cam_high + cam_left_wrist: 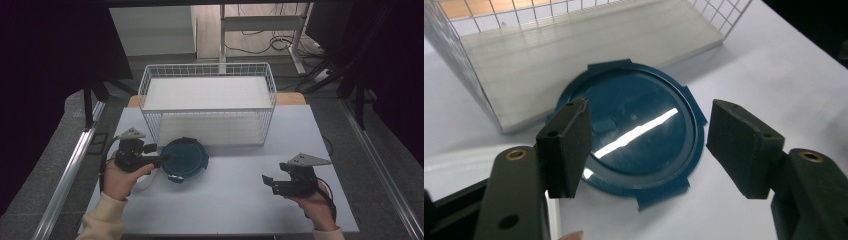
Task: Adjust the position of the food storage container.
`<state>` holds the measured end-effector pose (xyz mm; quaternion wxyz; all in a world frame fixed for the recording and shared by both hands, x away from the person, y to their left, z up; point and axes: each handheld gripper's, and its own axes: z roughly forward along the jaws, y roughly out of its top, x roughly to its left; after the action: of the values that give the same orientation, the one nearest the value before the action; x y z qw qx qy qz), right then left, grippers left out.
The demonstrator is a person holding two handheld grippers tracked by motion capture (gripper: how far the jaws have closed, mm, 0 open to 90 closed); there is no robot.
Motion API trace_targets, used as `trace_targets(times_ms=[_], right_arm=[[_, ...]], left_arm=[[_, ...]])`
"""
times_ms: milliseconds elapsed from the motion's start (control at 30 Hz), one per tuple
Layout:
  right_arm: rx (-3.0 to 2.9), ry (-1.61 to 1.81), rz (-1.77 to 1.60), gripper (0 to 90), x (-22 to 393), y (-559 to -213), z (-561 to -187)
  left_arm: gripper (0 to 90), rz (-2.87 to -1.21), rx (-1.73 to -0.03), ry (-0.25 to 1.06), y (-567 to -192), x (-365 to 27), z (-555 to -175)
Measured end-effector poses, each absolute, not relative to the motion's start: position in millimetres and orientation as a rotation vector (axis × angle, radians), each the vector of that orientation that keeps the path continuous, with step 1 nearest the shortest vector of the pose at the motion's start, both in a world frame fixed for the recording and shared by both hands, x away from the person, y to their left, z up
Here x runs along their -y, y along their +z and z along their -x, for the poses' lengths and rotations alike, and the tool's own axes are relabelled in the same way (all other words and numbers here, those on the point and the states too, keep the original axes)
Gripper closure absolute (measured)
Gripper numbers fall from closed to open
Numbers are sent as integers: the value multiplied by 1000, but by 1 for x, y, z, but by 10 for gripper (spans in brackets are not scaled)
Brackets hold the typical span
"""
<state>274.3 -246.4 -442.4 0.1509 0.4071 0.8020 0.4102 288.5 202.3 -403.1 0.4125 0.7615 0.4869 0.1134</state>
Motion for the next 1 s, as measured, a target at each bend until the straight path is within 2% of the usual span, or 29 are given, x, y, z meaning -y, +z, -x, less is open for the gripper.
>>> trace_targets(times_ms=[600,1000], right_arm=[[-2317,1141,-1166,205,244,-449,-277],[-2321,1088,-1179,202,244,-453,-279]], left_arm=[[418,-1948,-1325,268,-416,-206,-334],[550,-1965,-1381,276,-429,-210,-355]])
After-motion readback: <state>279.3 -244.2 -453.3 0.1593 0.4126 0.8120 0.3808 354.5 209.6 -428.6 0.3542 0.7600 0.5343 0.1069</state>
